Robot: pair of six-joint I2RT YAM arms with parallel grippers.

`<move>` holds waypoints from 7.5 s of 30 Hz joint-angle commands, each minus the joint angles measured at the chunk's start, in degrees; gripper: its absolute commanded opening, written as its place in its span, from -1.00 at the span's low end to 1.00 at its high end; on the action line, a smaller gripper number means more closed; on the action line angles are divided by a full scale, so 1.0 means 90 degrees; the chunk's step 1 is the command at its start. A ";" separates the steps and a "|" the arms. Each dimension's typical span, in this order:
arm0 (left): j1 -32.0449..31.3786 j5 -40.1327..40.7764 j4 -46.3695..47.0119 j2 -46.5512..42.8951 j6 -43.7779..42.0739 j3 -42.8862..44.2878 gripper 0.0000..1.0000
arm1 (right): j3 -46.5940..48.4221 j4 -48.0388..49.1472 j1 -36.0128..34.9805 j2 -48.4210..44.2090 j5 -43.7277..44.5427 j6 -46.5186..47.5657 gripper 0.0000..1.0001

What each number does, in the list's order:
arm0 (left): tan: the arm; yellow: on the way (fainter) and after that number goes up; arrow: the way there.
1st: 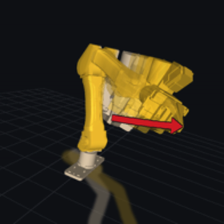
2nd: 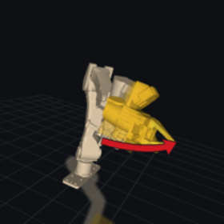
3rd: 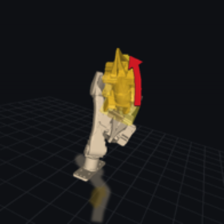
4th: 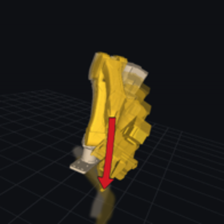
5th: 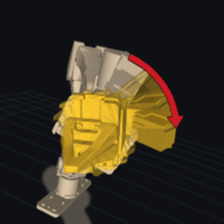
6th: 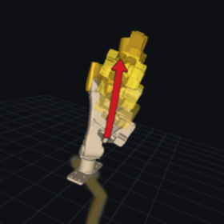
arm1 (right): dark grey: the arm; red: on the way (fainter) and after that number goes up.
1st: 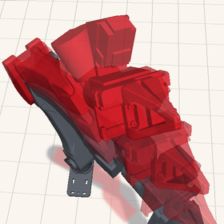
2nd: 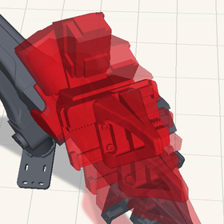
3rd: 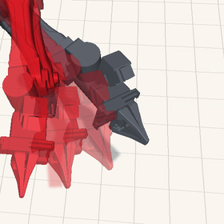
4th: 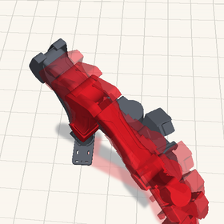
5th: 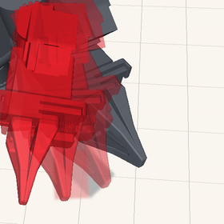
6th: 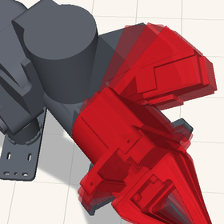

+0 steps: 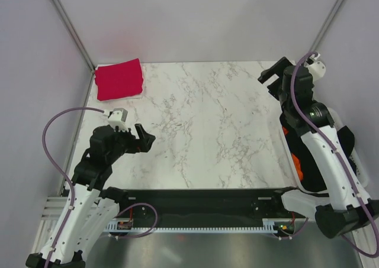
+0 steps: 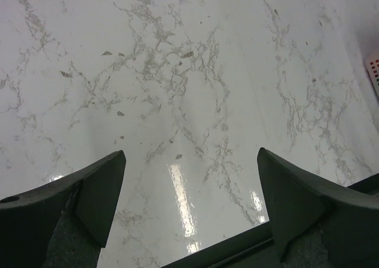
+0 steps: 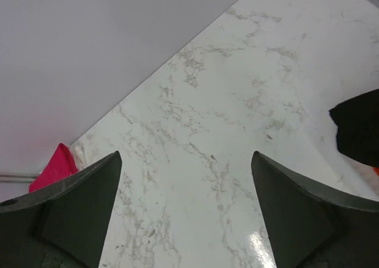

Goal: Fold and stack the t-shirts
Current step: Grab the tshirt from the pile, then move the tshirt to the center of the board

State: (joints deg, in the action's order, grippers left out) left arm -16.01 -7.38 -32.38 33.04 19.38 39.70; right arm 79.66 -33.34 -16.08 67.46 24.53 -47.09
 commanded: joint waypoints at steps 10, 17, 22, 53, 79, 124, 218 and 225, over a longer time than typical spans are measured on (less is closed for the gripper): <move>-0.0164 -0.0938 0.0151 0.0011 -0.0092 0.0110 0.99 | -0.0853 -0.1382 0.0865 -0.0154 0.1612 0.1317 0.96; -0.0369 -0.0948 0.0141 0.0128 -0.0024 0.0100 0.99 | -0.1565 -0.1481 0.1757 0.0521 0.1366 0.0995 0.97; -0.0389 -0.1085 0.0131 0.0264 0.0005 0.0100 0.99 | -0.2131 -0.1033 0.2331 0.0795 0.1171 0.1130 0.96; -0.0535 -0.1251 0.0170 0.0587 0.0015 0.0091 0.99 | -0.3059 -0.0144 0.4217 -0.0035 0.0879 0.1053 0.93; -0.0535 -0.1056 0.0160 0.0441 -0.0004 0.0090 0.99 | 0.1446 0.4172 0.3329 -0.1363 -0.7374 -0.1405 -1.00; -0.1375 0.0797 -0.1030 0.0796 0.0384 0.0971 0.99 | -0.1244 0.1009 -0.0617 0.3674 -0.2111 0.2595 0.82; -0.0976 0.1473 0.0348 0.3383 0.1910 -0.0243 -0.96 | -0.3655 0.0082 -0.1673 0.1371 -0.1281 0.1824 0.96; 0.0654 0.1270 -0.1156 0.1877 0.0866 0.0997 -0.96 | -0.3188 0.0198 -0.1212 0.2335 -0.1212 0.2019 0.96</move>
State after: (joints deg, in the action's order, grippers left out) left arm -15.11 4.43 -35.40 52.36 33.89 44.38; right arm 47.86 -32.77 -27.03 83.59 12.36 -29.34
